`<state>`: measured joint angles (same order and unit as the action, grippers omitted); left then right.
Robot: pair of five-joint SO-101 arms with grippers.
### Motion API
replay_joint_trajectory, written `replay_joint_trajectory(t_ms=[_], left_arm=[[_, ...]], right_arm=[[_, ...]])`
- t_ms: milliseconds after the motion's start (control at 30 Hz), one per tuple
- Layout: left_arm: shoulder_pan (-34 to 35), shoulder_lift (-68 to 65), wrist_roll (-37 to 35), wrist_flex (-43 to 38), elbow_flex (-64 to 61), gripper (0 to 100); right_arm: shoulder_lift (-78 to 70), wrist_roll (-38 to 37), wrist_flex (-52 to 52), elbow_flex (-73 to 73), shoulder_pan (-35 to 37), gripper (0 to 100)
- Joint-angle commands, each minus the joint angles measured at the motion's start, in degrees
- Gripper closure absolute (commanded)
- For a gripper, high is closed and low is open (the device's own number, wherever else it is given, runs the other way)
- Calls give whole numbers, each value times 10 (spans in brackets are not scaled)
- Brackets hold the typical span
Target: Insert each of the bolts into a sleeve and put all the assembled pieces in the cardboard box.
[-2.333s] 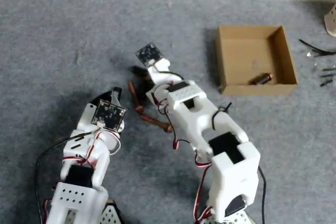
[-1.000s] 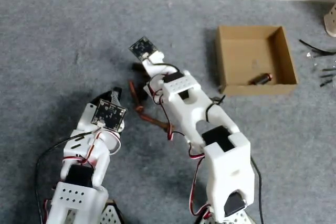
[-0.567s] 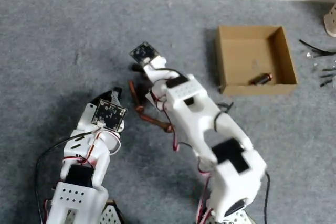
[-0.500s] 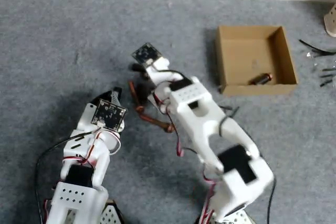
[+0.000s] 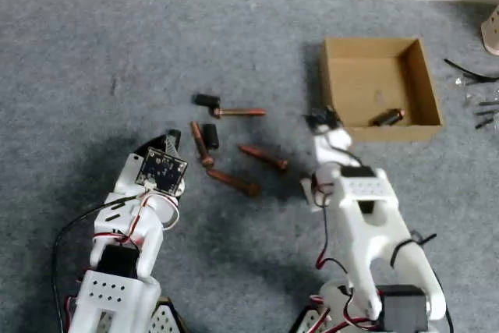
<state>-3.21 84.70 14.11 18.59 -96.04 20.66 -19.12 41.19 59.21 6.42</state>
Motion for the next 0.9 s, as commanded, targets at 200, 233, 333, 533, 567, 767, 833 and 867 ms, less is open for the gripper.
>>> replay_joint_trajectory(t_ms=[200,233,333,533,567,767,833,867], left_arm=[[8,7,3,-3,0,993],[8,7,3,-3,0,993],[7,7,3,-3,0,993],[7,7,3,-3,0,993],[7,7,3,-3,0,993],[7,7,3,-3,0,993],[7,7,3,-3,0,993],[7,7,3,-3,0,993]], right_arm=[[22,-3,-12,24,-34,824],[22,-3,-26,25,-34,826],[22,-3,-48,24,-34,826],[22,-2,-49,22,-31,826],[22,-2,-50,22,-31,826],[22,19,-73,22,-4,826],[22,20,-73,22,-4,826],[22,20,-73,22,-4,826]])
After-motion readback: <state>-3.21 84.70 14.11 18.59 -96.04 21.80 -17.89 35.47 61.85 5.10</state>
